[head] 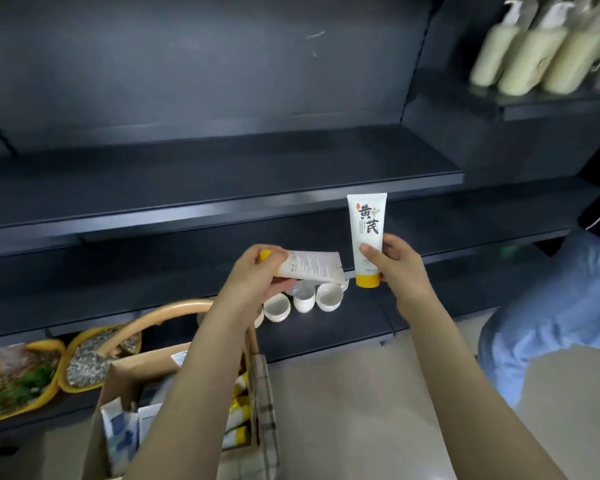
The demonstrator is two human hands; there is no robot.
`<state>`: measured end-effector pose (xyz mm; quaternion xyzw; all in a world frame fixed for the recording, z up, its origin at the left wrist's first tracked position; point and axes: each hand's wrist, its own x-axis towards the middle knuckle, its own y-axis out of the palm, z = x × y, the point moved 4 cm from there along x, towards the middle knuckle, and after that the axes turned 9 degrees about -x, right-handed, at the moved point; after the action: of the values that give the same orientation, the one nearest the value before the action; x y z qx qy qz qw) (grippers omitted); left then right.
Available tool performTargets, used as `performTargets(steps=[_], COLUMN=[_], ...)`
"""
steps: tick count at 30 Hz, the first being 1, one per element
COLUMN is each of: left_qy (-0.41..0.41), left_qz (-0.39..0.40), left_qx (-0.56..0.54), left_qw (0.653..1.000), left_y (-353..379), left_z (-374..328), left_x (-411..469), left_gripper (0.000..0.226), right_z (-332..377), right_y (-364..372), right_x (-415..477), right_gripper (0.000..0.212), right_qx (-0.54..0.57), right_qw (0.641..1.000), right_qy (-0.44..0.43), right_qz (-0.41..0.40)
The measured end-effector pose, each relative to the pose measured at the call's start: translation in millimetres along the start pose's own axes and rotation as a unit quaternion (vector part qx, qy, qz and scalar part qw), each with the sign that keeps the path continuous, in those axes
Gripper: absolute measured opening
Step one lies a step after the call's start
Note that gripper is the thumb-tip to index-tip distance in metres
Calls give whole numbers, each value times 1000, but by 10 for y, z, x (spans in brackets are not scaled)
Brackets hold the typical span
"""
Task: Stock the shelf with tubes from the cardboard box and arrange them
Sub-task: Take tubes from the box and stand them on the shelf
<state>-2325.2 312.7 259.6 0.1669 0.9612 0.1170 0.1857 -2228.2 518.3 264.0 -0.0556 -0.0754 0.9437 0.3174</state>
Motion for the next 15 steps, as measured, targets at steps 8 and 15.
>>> performTargets(steps=[8,15], left_qy=[-81,-103], left_qz=[31,124], left_qx=[-137,-71], left_qw=[987,984], left_y=[654,1017], left_z=[-228,-396], left_x=[-254,-206], left_gripper=[43,40], right_z=[448,764], right_y=[-693,-942], right_x=[180,455], right_gripper=[17,29], right_qx=[3,-10], right_qw=[998,996], right_qy=[-58,-90], right_qz=[0,-9])
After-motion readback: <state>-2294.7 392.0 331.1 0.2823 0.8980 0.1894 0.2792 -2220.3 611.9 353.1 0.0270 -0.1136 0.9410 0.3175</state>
